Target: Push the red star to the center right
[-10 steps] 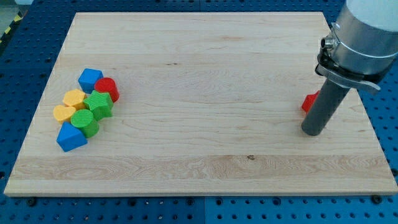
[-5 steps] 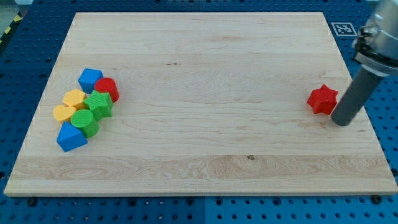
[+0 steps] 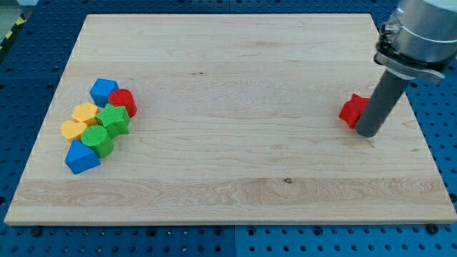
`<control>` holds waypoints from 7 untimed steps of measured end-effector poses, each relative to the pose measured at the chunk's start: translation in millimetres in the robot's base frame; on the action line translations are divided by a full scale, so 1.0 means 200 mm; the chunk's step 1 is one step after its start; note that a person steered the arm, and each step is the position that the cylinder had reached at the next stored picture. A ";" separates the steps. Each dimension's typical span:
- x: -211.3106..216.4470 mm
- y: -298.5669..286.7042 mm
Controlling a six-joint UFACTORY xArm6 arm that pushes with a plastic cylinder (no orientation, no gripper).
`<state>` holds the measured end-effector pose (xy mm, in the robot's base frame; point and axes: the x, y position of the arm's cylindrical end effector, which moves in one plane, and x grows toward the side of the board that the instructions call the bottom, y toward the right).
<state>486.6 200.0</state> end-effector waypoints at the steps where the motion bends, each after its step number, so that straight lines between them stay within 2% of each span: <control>1: -0.05 -0.12; 2: -0.15 -0.18; 4: -0.35 -0.10; 5: -0.33 -0.03; 7: -0.11 0.08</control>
